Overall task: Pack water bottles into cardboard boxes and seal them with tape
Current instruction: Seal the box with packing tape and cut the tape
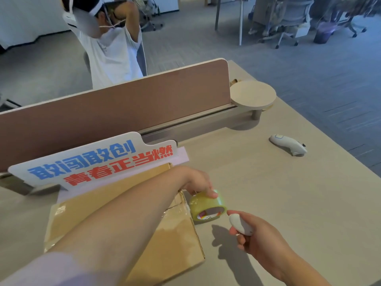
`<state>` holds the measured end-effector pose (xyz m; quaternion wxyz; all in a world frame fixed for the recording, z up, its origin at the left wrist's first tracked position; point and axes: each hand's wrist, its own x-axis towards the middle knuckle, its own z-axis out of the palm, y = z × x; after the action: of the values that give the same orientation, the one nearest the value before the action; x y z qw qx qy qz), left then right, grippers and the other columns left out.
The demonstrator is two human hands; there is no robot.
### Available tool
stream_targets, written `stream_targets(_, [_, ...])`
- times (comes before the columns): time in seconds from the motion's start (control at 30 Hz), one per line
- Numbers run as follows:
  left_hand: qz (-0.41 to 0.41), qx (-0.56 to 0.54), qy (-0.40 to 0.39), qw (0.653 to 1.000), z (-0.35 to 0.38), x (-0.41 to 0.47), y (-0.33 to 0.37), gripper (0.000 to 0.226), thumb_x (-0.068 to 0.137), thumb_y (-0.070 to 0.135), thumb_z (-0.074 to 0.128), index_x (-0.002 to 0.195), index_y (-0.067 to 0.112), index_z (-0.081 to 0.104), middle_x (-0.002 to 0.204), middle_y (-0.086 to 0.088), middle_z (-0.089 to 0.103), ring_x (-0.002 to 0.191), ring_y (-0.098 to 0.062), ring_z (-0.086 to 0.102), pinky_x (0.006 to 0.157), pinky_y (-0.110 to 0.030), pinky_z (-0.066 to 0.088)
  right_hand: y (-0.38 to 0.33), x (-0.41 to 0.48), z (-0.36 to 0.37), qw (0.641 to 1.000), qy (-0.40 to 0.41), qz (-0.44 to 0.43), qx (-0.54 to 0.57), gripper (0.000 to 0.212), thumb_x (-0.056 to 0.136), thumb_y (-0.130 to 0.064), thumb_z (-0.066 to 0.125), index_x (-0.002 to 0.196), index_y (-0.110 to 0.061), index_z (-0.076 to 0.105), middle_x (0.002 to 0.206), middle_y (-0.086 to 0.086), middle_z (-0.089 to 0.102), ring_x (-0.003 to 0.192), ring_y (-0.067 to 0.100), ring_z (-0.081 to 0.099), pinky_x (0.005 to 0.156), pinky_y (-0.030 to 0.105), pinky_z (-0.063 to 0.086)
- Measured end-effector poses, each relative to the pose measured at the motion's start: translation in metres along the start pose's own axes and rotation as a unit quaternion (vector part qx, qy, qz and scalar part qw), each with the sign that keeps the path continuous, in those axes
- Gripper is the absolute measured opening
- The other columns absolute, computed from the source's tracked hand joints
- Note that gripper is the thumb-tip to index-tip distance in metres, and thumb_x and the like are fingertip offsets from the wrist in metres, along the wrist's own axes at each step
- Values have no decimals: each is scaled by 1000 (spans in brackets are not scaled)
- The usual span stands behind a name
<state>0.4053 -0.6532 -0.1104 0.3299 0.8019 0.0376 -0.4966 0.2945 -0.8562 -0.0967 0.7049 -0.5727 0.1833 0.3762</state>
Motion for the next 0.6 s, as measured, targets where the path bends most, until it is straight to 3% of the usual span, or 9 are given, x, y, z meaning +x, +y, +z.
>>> stream_targets(0.13, [-23, -104, -30, 994, -1, 6, 0, 10, 94, 19, 56, 88, 12, 59, 85, -5, 60, 75, -19, 57, 73, -30, 46, 6, 2, 10, 1000, 1, 16, -24, 25, 94, 0, 44, 112, -1, 62, 68, 10, 53, 54, 19, 39, 53, 29, 33])
stream_targets(0.27, [19, -119, -17, 993, 0, 11, -1, 10, 94, 21, 58, 86, 14, 60, 77, 0, 64, 68, -13, 61, 63, -24, 50, 8, 1, 16, 993, -34, 36, -105, 23, 91, 10, 49, 111, 3, 58, 69, 11, 57, 59, 22, 53, 57, 28, 51])
stream_targets(0.33, [71, -116, -39, 990, -2, 6, -1, 13, 96, 14, 56, 84, 15, 60, 67, 7, 65, 60, -4, 62, 59, -18, 50, 8, 2, 18, 994, -36, 52, -95, 18, 92, 8, 49, 109, 3, 54, 76, 17, 61, 61, 27, 60, 60, 35, 57])
stream_targets(0.43, [115, -116, -42, 986, -4, 1, -3, 15, 97, 9, 52, 84, 16, 58, 73, 4, 62, 58, -1, 61, 58, -14, 49, 7, 3, 23, 991, -45, 43, -121, 15, 95, -1, 49, 109, 3, 51, 71, 18, 62, 49, 26, 54, 46, 31, 44])
stream_targets(0.53, [131, -104, -23, 986, -2, 0, -4, 16, 96, 7, 53, 84, 16, 55, 77, 1, 57, 61, -3, 57, 58, -14, 48, 8, 6, 27, 981, -25, -3, -192, 18, 83, -13, 54, 95, 0, 56, 60, 8, 59, 45, 19, 45, 44, 25, 34])
stream_targets(0.6, [139, -101, -22, 985, -1, 3, -5, 16, 97, 7, 52, 83, 15, 55, 76, 0, 56, 58, -2, 57, 56, -14, 47, 11, 6, 30, 964, 2, -51, -260, 13, 91, -18, 52, 83, -8, 54, 59, -1, 57, 48, 14, 44, 50, 24, 37])
